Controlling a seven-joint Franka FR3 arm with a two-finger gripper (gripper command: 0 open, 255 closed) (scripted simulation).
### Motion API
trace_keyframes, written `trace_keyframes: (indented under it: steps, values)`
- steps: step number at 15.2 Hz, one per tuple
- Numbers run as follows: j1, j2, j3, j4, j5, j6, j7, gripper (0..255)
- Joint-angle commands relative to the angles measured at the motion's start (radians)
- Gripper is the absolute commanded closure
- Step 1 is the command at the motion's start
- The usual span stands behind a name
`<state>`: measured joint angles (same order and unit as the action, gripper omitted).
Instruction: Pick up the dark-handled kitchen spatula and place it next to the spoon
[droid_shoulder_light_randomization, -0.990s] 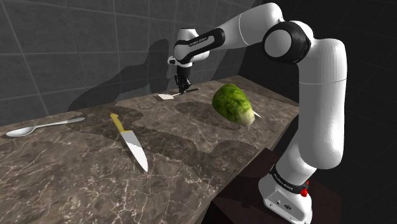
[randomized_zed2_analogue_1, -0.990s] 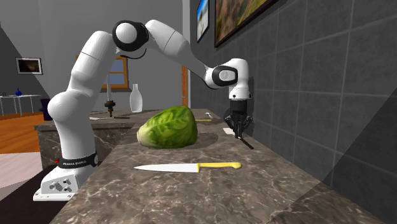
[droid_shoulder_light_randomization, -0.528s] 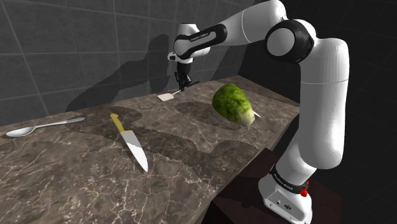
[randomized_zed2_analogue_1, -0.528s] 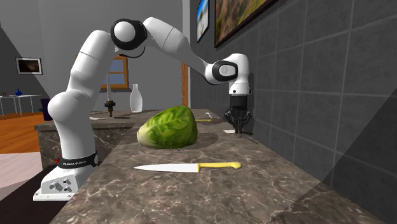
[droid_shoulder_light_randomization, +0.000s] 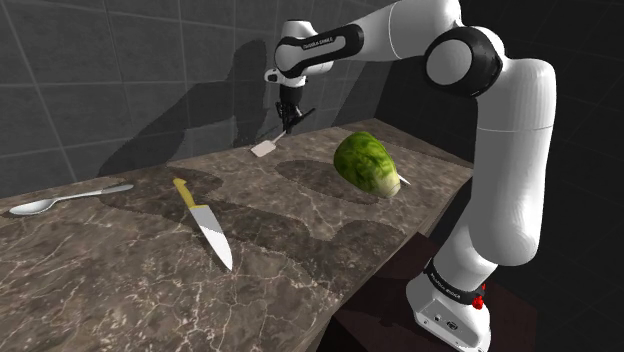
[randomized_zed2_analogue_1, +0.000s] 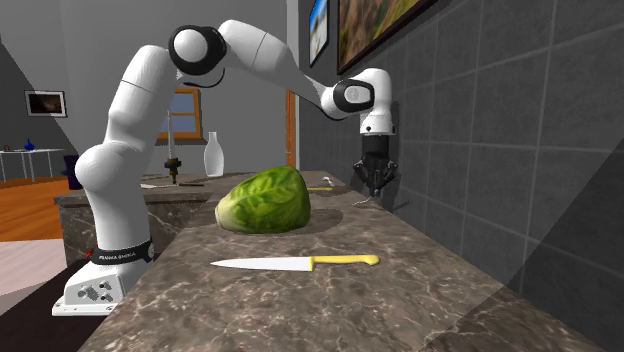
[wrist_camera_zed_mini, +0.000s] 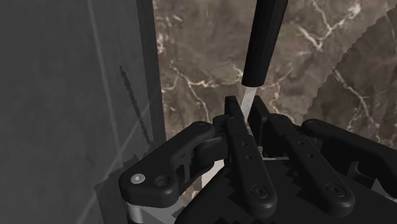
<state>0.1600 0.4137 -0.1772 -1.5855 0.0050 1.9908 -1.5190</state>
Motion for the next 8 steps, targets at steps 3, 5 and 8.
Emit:
trace_keyframes:
  steps: [3, 5, 8]
  values:
    - [-0.002, -0.013, -0.002, 0.038, -0.002, -0.051, -0.003, 255]
    - [0.014, -0.029, 0.003, 0.018, -0.006, -0.048, 0.018, 255]
    - [0.061, -0.069, 0.019, -0.039, -0.019, -0.034, 0.082, 255]
